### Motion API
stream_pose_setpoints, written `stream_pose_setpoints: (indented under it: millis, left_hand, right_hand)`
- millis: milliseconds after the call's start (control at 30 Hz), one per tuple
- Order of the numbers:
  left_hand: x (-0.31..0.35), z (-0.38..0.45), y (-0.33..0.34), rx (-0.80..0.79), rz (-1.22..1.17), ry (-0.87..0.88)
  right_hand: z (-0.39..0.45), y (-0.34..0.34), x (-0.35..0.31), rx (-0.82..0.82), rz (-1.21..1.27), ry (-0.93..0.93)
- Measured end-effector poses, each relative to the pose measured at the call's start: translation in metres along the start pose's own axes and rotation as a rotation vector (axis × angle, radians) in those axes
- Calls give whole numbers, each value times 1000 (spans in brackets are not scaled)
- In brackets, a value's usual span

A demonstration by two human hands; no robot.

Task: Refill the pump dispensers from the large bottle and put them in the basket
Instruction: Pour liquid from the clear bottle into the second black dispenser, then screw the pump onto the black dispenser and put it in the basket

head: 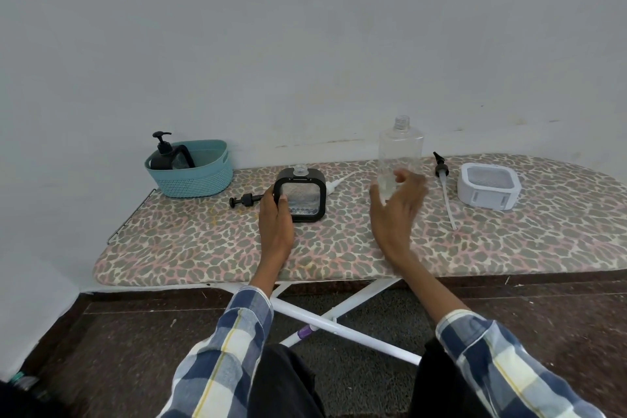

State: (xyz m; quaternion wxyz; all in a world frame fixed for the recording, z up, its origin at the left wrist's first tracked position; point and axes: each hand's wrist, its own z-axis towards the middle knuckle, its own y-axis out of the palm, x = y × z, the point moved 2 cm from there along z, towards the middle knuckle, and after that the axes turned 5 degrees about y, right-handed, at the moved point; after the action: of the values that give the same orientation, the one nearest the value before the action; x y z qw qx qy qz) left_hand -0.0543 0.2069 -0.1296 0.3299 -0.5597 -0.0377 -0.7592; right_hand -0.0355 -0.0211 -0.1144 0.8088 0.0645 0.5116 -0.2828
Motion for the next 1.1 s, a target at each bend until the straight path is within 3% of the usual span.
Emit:
stream_pose_setpoints:
  millis: [200,300,467,567,700,800,933,1100]
  left_hand:
    - [-3,0,-1,-3,8,-18]
    - [2,-2,-1,6,8,-32]
    - [-4,0,-1,44,14,-26]
    - [-5,2,-4,196,90,-49]
    - [-17,21,-15,381,124,-256]
    - [-24,46,-31,371,102,-446]
    - [-19,71,-56,281,-130,-644]
    - [-22,84,-64,139,-62,-657]
  right_hand:
    - [-3,59,-12,-567,9,-67]
    - [-1,84,-12,-689,-19,-80]
    - [-4,91,-6,-672,26,-70]
    - [-3,89,-4,-647,-1,-77]
    - [-2,89,-2,-632,-16,-86]
    - [-1,89,0,-633,-29,-90]
    - [0,89,2,-631,-28,-97]
    - [1,89,1,-636,-36,-88]
